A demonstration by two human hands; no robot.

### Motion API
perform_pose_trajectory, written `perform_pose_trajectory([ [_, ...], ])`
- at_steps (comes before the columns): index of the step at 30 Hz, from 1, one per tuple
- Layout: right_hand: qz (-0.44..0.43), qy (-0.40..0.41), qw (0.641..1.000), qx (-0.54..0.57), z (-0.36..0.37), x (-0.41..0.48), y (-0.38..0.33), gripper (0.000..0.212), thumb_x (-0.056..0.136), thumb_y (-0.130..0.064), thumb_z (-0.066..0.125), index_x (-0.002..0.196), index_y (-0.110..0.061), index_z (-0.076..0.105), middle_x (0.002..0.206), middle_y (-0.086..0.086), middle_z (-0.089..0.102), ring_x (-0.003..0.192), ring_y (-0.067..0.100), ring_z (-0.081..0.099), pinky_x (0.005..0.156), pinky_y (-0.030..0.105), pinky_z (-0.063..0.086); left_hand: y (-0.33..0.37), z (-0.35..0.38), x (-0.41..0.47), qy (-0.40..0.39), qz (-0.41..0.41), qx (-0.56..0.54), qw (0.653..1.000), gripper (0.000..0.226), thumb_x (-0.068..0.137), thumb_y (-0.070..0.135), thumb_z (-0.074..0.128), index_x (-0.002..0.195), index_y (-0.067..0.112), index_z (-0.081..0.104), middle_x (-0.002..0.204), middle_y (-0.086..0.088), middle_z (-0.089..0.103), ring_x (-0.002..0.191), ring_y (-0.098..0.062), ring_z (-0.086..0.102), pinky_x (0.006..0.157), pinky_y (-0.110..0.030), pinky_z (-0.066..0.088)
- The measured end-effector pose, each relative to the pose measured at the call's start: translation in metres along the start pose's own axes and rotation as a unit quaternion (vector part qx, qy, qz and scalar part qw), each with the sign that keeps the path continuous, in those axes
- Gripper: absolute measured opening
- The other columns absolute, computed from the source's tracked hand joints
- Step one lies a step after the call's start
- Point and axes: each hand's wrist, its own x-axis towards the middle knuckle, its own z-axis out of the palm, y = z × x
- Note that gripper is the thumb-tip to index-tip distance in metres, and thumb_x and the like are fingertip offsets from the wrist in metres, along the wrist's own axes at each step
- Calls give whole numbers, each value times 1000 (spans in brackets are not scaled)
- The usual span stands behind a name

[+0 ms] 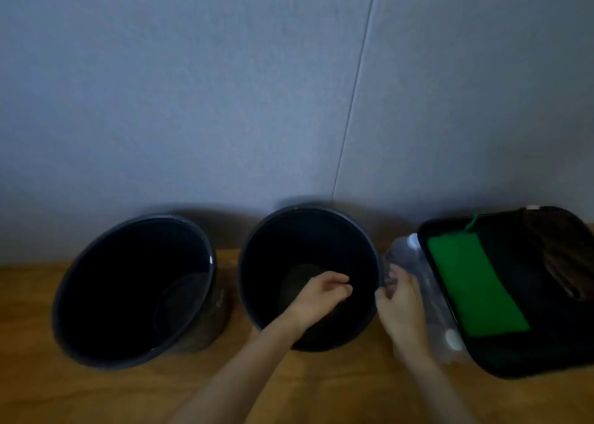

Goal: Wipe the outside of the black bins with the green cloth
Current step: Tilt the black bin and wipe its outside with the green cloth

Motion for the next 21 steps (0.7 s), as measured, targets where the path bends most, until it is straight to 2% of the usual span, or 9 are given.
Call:
perform_pose_trajectory([
  [2, 1, 4, 1000, 3, 2, 5, 4, 40, 86, -6, 53, 126, -8, 51, 124, 11, 53, 109, 28, 56, 89, 39, 47, 2, 9, 7, -12, 9, 13, 1000, 40, 92, 23, 53, 131, 16, 48, 131, -4, 56, 111, -8, 51, 86, -15, 40],
  [5, -14, -26, 999, 23, 4, 11, 6, 30, 86, -4, 51, 115, -8, 60, 108, 9, 63, 101, 24, 58, 77, 27, 41, 2, 22, 18, -26, 24, 28, 999, 47, 94, 20, 51, 139, 14, 40, 140, -7, 47, 128, -16, 44, 95, -19, 35],
  [7, -22, -33, 999, 35, 4, 10, 5, 30, 88, -2, 49, 114, -8, 61, 106, 8, 64, 97, 20, 58, 75, 24, 38, 4, 30, 23, -28, 26, 24, 999, 48, 96, 20, 48, 142, 14, 37, 141, -8, 46, 128, -18, 44, 93, -20, 38],
  [9, -18, -32, 998, 56, 2, 7, -2, 31, 89, -2, 49, 117, -9, 60, 106, 6, 63, 99, 18, 58, 78, 23, 39, 8, 34, 26, -15, 25, 6, 1000, 47, 96, 21, 46, 142, 15, 36, 137, -8, 50, 118, -16, 51, 83, -18, 44],
  [10, -7, -38, 996, 78, 1, 6, -3, 33, 90, -2, 48, 119, -9, 60, 105, 3, 62, 102, 18, 58, 82, 24, 42, 9, 35, 28, -2, 27, 1, 1000, 47, 96, 23, 46, 142, 14, 37, 135, -9, 52, 115, -16, 52, 83, -18, 44],
  [12, 16, -61, 990, 130, 0, 2, -10, 36, 90, 0, 46, 122, -11, 59, 101, -1, 60, 107, 20, 58, 93, 33, 47, 13, 32, 25, 17, 36, 16, 999, 49, 95, 25, 48, 142, 14, 37, 133, -9, 53, 119, -19, 52, 92, -22, 41],
  [15, -6, -94, 984, 153, -5, -4, -21, 43, 88, 5, 42, 116, -19, 63, 102, -2, 65, 104, 18, 61, 94, 41, 50, 15, 23, 13, 36, 72, 70, 994, 56, 90, 22, 57, 141, 17, 35, 133, -7, 53, 122, -19, 50, 96, -24, 40],
  [18, -35, -120, 975, 186, -11, -8, -32, 44, 89, 7, 41, 122, -15, 59, 114, 4, 65, 102, 15, 62, 95, 39, 50, 19, 15, 0, 81, 124, 131, 980, 61, 85, 13, 63, 141, 16, 36, 131, -6, 55, 122, -19, 51, 92, -20, 38],
  [21, -100, -173, 968, 150, -20, -12, -38, 48, 91, 5, 41, 132, -17, 50, 121, -6, 58, 110, 7, 56, 101, 28, 43, 25, 7, -16, 130, 176, 139, 966, 54, 87, 6, 60, 137, 16, 42, 129, -5, 57, 121, -13, 50, 92, -18, 36],
])
